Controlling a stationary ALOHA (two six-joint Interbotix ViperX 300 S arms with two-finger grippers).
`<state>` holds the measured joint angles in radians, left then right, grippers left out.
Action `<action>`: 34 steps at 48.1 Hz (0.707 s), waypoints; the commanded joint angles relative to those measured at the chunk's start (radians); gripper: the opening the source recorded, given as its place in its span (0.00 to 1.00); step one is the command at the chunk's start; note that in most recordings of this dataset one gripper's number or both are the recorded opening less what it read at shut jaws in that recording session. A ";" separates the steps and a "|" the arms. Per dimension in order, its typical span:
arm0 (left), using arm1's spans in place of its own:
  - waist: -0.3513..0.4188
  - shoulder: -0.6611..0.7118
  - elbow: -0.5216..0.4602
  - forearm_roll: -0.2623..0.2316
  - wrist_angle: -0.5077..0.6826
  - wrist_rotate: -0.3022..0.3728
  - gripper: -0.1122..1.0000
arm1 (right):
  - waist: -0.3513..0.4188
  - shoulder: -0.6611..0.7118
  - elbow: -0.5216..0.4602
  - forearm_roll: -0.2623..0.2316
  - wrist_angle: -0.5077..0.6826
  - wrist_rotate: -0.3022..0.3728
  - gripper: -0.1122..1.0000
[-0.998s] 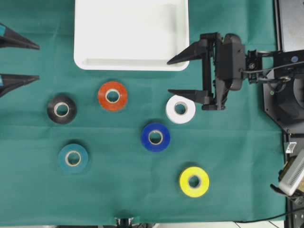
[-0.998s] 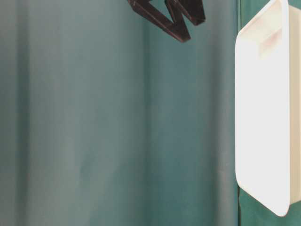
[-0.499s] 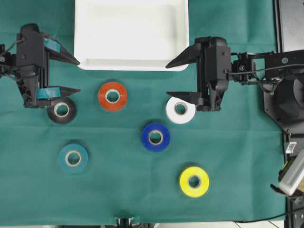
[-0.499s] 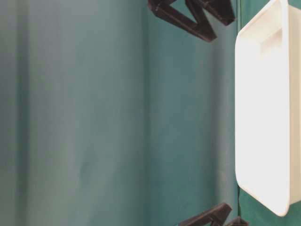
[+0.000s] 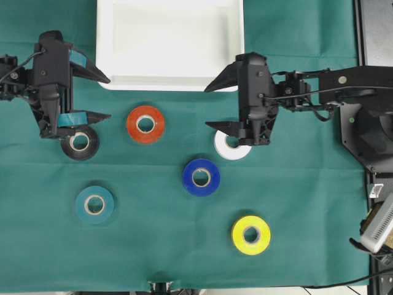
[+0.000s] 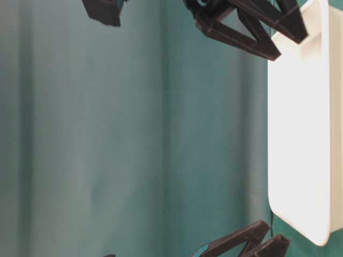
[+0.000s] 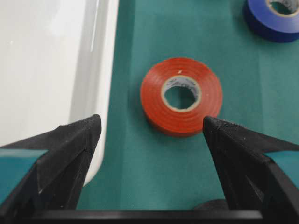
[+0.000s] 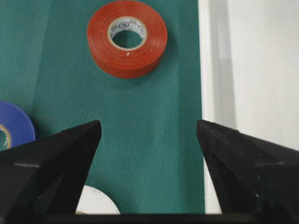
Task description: Put the tape alternately from left to right into the white case.
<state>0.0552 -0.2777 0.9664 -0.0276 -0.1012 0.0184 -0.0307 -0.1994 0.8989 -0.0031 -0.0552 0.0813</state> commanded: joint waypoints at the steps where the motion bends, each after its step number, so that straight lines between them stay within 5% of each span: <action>1: 0.009 -0.005 -0.021 0.002 -0.003 0.002 0.96 | 0.000 -0.002 -0.029 -0.002 0.008 0.002 0.88; 34: 0.015 0.023 -0.032 0.002 -0.003 0.000 0.97 | -0.002 0.005 -0.029 -0.002 0.003 0.003 0.88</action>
<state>0.0675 -0.2470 0.9557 -0.0276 -0.0997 0.0184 -0.0307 -0.1856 0.8912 -0.0046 -0.0476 0.0828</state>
